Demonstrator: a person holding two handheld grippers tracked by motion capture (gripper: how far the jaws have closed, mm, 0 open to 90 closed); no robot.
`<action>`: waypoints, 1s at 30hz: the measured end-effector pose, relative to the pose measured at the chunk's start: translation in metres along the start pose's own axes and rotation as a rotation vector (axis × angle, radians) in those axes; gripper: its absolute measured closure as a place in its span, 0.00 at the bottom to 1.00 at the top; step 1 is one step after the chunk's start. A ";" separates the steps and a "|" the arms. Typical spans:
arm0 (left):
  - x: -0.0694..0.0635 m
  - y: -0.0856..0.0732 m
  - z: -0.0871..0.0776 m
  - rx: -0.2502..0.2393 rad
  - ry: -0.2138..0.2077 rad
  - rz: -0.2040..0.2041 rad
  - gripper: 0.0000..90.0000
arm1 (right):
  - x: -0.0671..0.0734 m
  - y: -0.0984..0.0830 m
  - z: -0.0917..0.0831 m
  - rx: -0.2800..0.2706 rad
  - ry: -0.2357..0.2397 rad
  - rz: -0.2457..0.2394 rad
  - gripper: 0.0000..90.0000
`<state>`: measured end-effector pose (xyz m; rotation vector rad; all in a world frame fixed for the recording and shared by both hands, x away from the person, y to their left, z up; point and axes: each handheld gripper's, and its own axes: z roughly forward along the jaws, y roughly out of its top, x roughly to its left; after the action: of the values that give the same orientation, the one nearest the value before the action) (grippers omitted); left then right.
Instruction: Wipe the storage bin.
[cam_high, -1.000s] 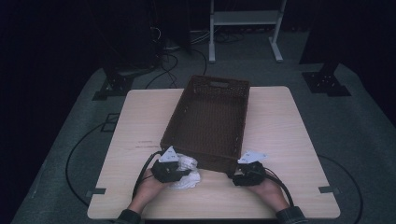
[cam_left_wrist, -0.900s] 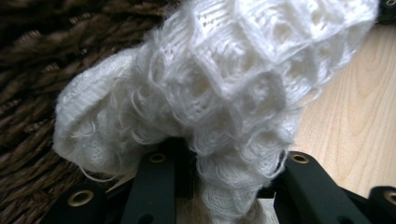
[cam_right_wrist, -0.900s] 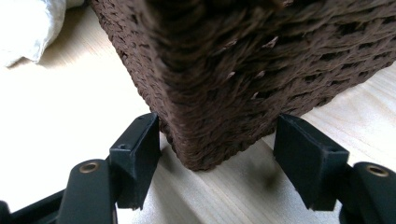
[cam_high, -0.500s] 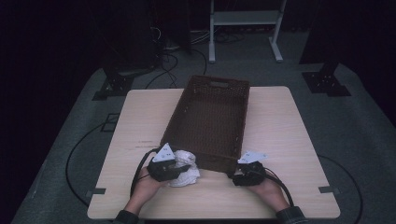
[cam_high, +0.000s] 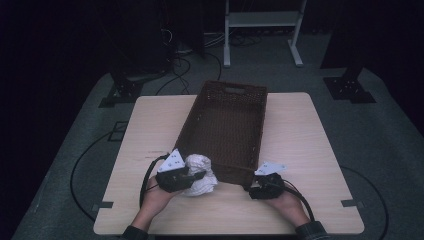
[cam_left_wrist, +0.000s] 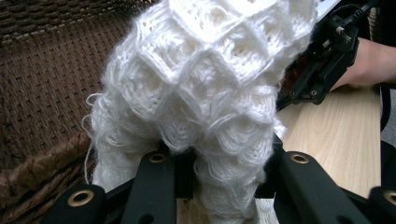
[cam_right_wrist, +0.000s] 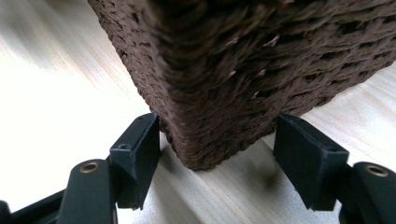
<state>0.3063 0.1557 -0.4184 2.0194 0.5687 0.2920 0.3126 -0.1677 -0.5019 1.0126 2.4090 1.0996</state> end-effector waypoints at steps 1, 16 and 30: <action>0.000 0.000 0.001 -0.003 -0.002 -0.004 0.75 | 0.000 0.000 0.000 0.000 0.000 0.000 0.35; 0.002 -0.015 0.025 0.073 -0.017 -0.012 0.75 | 0.000 0.000 0.000 -0.003 -0.001 -0.006 0.38; 0.002 -0.027 0.044 0.159 -0.023 -0.024 0.75 | 0.001 -0.001 -0.001 -0.012 0.006 -0.013 0.48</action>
<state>0.3191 0.1348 -0.4639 2.1647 0.6182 0.2138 0.3108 -0.1678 -0.5015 0.9897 2.4075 1.1130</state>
